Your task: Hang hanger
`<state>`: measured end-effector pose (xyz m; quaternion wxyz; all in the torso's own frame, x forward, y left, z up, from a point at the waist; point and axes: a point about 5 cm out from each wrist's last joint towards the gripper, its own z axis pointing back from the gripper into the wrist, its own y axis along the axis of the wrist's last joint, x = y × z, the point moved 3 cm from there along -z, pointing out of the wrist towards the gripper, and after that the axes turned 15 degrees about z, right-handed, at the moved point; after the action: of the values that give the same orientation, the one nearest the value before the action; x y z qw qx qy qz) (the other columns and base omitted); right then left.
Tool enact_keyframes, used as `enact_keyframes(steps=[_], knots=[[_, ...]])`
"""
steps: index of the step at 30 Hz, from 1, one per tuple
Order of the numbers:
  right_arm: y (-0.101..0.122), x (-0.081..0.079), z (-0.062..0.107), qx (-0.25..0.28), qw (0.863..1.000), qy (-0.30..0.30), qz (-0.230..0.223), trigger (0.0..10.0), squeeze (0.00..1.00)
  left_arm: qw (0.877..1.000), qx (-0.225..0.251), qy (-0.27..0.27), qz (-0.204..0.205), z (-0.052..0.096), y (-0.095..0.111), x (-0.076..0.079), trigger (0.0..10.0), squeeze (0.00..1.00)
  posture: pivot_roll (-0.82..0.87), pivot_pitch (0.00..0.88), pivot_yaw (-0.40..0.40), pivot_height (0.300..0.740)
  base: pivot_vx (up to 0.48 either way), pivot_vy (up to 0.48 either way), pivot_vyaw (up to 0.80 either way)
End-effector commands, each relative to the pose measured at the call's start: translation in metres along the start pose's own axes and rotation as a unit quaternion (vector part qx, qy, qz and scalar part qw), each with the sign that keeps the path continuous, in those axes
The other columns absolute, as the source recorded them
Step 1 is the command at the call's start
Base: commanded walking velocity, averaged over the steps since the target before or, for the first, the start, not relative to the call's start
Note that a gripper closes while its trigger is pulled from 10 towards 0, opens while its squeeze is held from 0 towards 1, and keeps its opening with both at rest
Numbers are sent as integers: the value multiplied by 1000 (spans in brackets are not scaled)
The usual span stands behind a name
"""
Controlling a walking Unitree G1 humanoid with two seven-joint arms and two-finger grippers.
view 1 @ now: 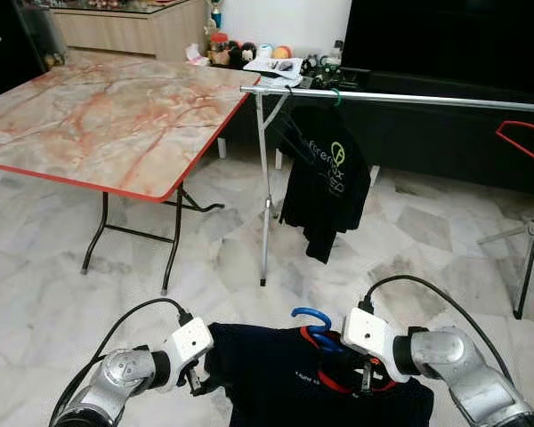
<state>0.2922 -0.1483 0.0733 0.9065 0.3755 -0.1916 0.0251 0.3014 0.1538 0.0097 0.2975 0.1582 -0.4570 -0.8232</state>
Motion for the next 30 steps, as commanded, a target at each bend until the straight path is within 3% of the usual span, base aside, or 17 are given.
enact_keyframes(steps=[1, 11, 18, 25, 30], knots=[[19, 2, 11, 40, 999, 8, 21, 10000, 0, 1000, -11, 20, 1, -1, -3, -4, 10000, 0, -6, 17, -9, 740, 0, 0, 0], [9, -3, 17, 12, 1000, 4, 20, 10000, 0, 995, 0, 90, 32, 2, -4, -18, 10000, 0, -36, 7, -6, 740, 0, 0, 0], [3, -6, 19, -5, 1000, 7, 17, 10000, 0, 996, -14, 84, 39, 13, -16, -20, 10000, 0, -28, 8, -7, 740, 0, 0, 0], [4, 0, 18, -9, 1000, 4, 24, 10000, 0, 994, -41, 97, 33, 21, -28, -23, 10000, 0, -19, 32, -15, 740, 0, 0, 0], [9, 2, 18, 0, 1000, 2, 25, 10000, 0, 993, -23, 100, 50, 21, -25, -23, 10000, 0, -19, 49, -22, 740, 0, 0, 0]])
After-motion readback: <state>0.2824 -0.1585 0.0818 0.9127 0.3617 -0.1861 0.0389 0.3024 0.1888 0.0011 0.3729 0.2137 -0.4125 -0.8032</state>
